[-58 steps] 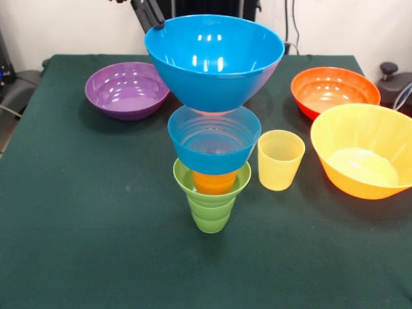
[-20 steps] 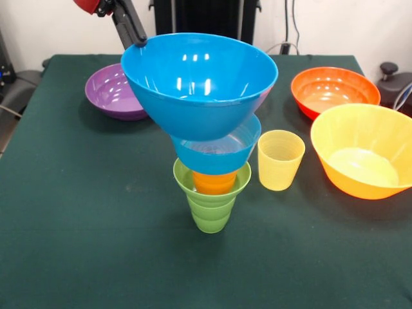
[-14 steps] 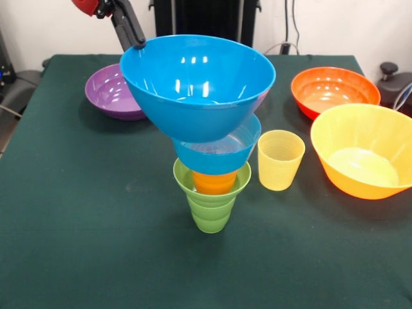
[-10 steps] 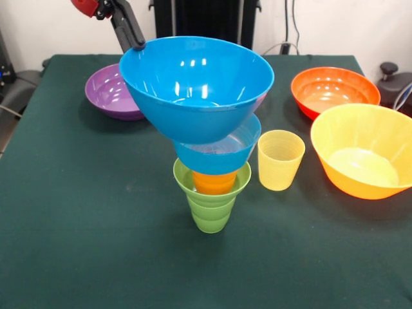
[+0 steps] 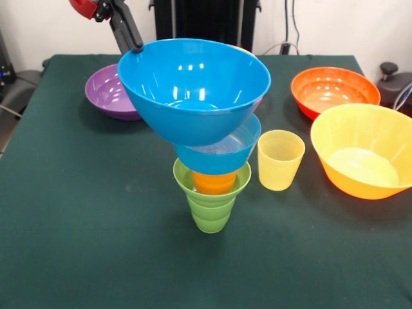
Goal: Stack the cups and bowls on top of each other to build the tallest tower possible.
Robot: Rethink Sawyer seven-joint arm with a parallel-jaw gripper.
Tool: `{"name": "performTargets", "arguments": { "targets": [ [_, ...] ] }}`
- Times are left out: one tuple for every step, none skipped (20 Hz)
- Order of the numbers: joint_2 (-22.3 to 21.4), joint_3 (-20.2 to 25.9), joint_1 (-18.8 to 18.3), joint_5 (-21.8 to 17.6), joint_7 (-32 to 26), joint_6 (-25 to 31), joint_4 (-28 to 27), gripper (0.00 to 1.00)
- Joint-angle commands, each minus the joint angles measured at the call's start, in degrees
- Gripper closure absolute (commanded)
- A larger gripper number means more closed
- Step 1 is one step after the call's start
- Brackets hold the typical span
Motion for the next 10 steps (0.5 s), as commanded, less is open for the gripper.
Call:
{"name": "performTargets", "arguments": {
  "targets": [
    [1.8,-5.2,4.5,-3.4,4.0,-1.3,0.0,1.00],
    [1.7,-5.3,4.6,-3.4,4.1,-1.4,0.0,1.00],
    [1.5,-5.6,4.8,-3.4,4.3,-1.7,0.1,1.00],
    [1.3,-5.8,5.1,-3.4,4.5,-1.9,0.1,1.00],
    [1.2,-6.2,5.4,-3.3,4.8,-2.3,0.1,1.00],
    [1.0,-6.4,5.6,-3.3,4.9,-2.4,0.2,1.00],
    [0.9,-6.8,5.9,-3.3,5.1,-2.9,0.3,1.00],
    [0.9,-6.9,6.1,-3.3,5.2,-3.1,0.3,1.00],
    [0.8,-7.1,6.3,-3.3,5.3,-3.3,0.3,1.00],
    [0.8,-7.2,6.4,-3.3,5.3,-3.5,0.3,1.00]
  ]
}}
